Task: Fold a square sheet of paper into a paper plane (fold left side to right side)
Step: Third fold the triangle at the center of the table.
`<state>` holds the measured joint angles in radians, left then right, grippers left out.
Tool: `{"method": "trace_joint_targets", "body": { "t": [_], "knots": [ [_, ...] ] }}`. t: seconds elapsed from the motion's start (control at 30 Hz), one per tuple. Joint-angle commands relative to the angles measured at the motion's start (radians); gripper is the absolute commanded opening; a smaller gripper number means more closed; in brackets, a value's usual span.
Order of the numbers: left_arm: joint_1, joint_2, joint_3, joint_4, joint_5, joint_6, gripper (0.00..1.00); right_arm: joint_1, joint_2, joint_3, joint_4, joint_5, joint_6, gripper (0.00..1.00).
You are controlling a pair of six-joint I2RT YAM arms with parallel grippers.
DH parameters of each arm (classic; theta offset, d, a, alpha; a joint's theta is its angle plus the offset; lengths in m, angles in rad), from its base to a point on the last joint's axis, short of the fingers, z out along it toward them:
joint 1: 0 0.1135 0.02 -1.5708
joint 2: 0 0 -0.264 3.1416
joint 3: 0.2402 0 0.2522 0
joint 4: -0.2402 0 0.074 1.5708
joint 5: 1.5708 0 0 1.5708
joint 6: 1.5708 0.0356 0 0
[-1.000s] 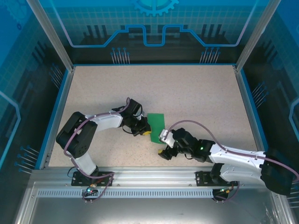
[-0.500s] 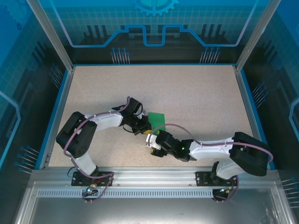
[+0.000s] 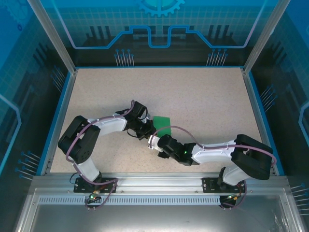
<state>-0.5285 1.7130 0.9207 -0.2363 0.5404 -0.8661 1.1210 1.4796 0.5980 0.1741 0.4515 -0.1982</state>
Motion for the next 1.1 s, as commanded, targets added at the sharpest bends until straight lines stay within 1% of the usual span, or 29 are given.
{"method": "trace_joint_targets", "body": {
  "t": [0.0, 0.03, 0.07, 0.17, 0.3, 0.4, 0.47, 0.57, 0.63, 0.8, 0.97, 1.07],
  "knots": [
    [-0.006, -0.01, 0.015, -0.045, 0.017, 0.005, 0.0, -0.012, -0.018, 0.024, -0.045, -0.021, 0.032, 0.0],
    [-0.006, -0.012, 0.016, -0.051, 0.015, 0.012, 0.01, -0.016, -0.023, 0.024, -0.055, -0.032, 0.037, 0.0],
    [-0.004, -0.015, 0.018, -0.061, 0.011, 0.02, 0.04, -0.02, -0.03, 0.025, -0.066, -0.051, 0.046, 0.0],
    [0.009, -0.039, 0.026, -0.113, -0.013, 0.06, 0.18, -0.038, -0.044, 0.03, -0.111, -0.11, 0.065, 0.0],
    [0.045, -0.102, 0.034, -0.197, -0.048, 0.12, 0.31, -0.066, -0.051, 0.035, -0.151, -0.178, 0.101, 0.0],
    [0.073, -0.14, 0.045, -0.242, -0.063, 0.156, 0.35, -0.08, -0.053, 0.042, -0.165, -0.211, 0.124, 0.0],
    [0.081, -0.147, 0.056, -0.235, -0.054, 0.165, 0.34, -0.087, -0.057, 0.047, -0.17, -0.227, 0.14, 0.0],
    [0.081, -0.097, 0.098, -0.187, -0.001, 0.174, 0.27, -0.107, -0.059, 0.051, -0.171, -0.261, 0.164, 0.0],
    [0.079, -0.036, 0.142, -0.166, 0.031, 0.187, 0.22, -0.121, -0.058, 0.054, -0.173, -0.283, 0.176, 0.0],
    [0.066, 0.139, 0.294, -0.166, 0.08, 0.231, 0.18, -0.136, -0.047, 0.06, -0.184, -0.306, 0.187, 0.0],
    [0.042, 0.306, 0.444, -0.241, 0.079, 0.294, 0.16, -0.15, -0.033, 0.066, -0.181, -0.339, 0.199, 0.0],
    [0.034, 0.375, 0.477, -0.249, 0.073, 0.303, 0.14, -0.159, -0.025, 0.069, -0.179, -0.365, 0.213, 0.0]
  ]
}}
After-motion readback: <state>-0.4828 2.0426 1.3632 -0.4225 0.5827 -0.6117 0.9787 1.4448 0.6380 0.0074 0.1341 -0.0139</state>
